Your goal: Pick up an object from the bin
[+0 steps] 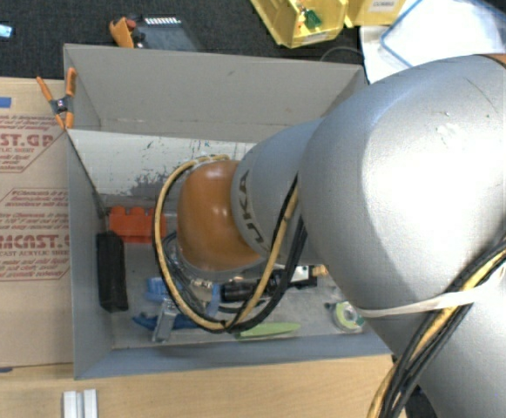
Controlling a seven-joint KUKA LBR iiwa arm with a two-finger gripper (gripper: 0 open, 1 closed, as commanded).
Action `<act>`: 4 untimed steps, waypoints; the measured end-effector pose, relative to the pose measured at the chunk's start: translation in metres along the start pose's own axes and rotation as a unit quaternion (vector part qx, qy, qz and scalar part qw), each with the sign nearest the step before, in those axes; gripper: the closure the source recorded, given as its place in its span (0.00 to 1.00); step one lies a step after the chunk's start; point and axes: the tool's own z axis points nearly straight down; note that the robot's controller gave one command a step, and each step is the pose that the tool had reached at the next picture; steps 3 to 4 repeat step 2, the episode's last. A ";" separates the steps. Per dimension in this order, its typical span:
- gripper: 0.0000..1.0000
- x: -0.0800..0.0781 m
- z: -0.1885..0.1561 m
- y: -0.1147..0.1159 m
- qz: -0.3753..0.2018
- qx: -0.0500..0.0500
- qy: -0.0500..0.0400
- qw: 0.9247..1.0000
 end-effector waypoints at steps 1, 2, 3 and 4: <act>1.00 0.009 -0.002 -0.015 0.051 -0.002 0.002 0.999; 1.00 0.009 -0.002 -0.015 0.051 -0.002 0.002 0.999; 1.00 0.009 -0.002 -0.015 0.051 -0.002 0.002 0.999; 1.00 0.009 -0.002 -0.015 0.051 -0.002 0.002 0.999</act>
Offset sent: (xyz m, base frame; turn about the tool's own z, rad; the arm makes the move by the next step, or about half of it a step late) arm 0.0000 0.0000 0.0000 0.0000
